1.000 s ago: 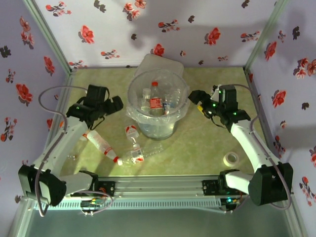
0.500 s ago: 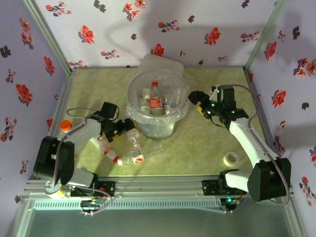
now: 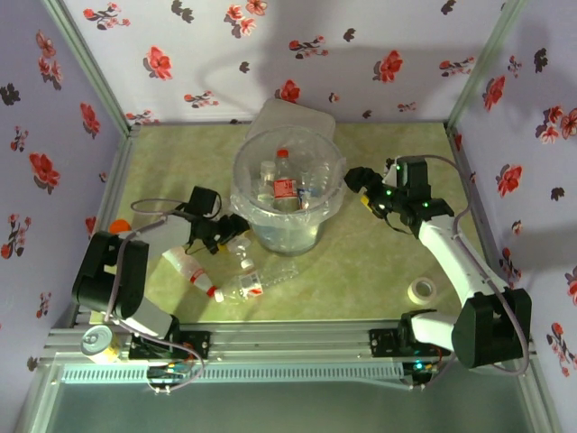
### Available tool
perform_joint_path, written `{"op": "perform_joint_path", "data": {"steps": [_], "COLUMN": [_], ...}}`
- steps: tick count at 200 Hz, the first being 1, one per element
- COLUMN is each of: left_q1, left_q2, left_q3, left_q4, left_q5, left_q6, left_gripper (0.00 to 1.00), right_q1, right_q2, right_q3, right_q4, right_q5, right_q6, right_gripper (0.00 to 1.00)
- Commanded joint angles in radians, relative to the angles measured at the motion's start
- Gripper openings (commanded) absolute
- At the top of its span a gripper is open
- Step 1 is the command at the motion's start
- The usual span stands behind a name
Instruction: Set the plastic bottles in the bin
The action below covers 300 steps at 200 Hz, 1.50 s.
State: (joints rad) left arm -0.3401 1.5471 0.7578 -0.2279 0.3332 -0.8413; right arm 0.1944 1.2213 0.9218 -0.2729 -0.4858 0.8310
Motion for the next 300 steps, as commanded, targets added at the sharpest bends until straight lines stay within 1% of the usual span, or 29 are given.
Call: {"op": "perform_joint_path", "data": {"steps": [1, 27, 40, 56, 86, 101, 115, 138, 155, 168, 199, 226, 249, 279, 300], "left_q1": [0.007, 0.006, 0.006, 0.012, 0.027, 0.031, 0.031, 0.003, -0.026, -0.066, -0.225, -0.328, -0.372, -0.39, -0.406], "left_q2": [-0.027, -0.101, -0.156, -0.235, -0.371, -0.412, -0.433, -0.451, -0.434, -0.384, -0.209, -0.08, -0.005, 0.069, 0.098], "left_q3": [0.015, 0.074, 0.109, 0.168, 0.355, 0.467, 0.573, 0.687, 0.728, 0.779, 0.937, 1.025, 1.036, 1.028, 1.012], "left_q4": [-0.008, -0.124, -0.189, -0.291, -0.484, -0.524, -0.525, -0.433, -0.331, -0.297, -0.33, -0.373, -0.386, -0.402, -0.417], "left_q5": [-0.015, -0.081, -0.123, -0.205, -0.384, -0.454, -0.491, -0.478, -0.397, -0.349, -0.344, -0.32, -0.291, -0.244, -0.236], "left_q6": [-0.006, 0.033, 0.052, 0.087, 0.188, 0.244, 0.282, 0.324, 0.309, 0.301, 0.359, 0.372, 0.359, 0.323, 0.312], "left_gripper": [0.73, 0.67, 0.66, 0.66, 0.66, 0.63, 0.61, 0.58, 0.56, 0.55, 0.55, 0.54, 0.53, 0.52, 0.54], "right_q1": [0.007, 0.008, 0.009, 0.009, 0.009, 0.01, 0.012, 0.018, 0.021, 0.026, 0.038, 0.044, 0.045, 0.047, 0.048], "right_q2": [-0.016, -0.016, -0.011, -0.011, -0.012, -0.012, -0.01, -0.013, -0.016, -0.014, -0.009, -0.009, -0.005, 0.008, 0.009], "right_q3": [0.0, -0.003, -0.004, -0.005, 0.002, 0.003, 0.005, 0.009, 0.012, 0.015, 0.023, 0.026, 0.026, 0.029, 0.029], "right_q4": [0.0, 0.001, 0.007, 0.014, 0.012, 0.014, 0.011, 0.003, -0.002, -0.002, -0.002, -0.008, -0.005, 0.002, 0.003], "right_q5": [0.013, 0.017, 0.013, 0.013, 0.013, 0.015, 0.015, 0.019, 0.021, 0.027, 0.035, 0.042, 0.044, 0.033, 0.032], "right_q6": [-0.01, -0.01, -0.005, -0.002, -0.001, -0.001, -0.001, 0.0, 0.0, 0.001, 0.003, 0.002, -0.001, -0.004, -0.006], "right_gripper": [0.9, 0.9, 0.9, 0.9, 0.9, 0.9, 0.9, 0.9, 0.9, 0.9, 0.9, 0.9, 0.9, 0.9, 0.9]}}
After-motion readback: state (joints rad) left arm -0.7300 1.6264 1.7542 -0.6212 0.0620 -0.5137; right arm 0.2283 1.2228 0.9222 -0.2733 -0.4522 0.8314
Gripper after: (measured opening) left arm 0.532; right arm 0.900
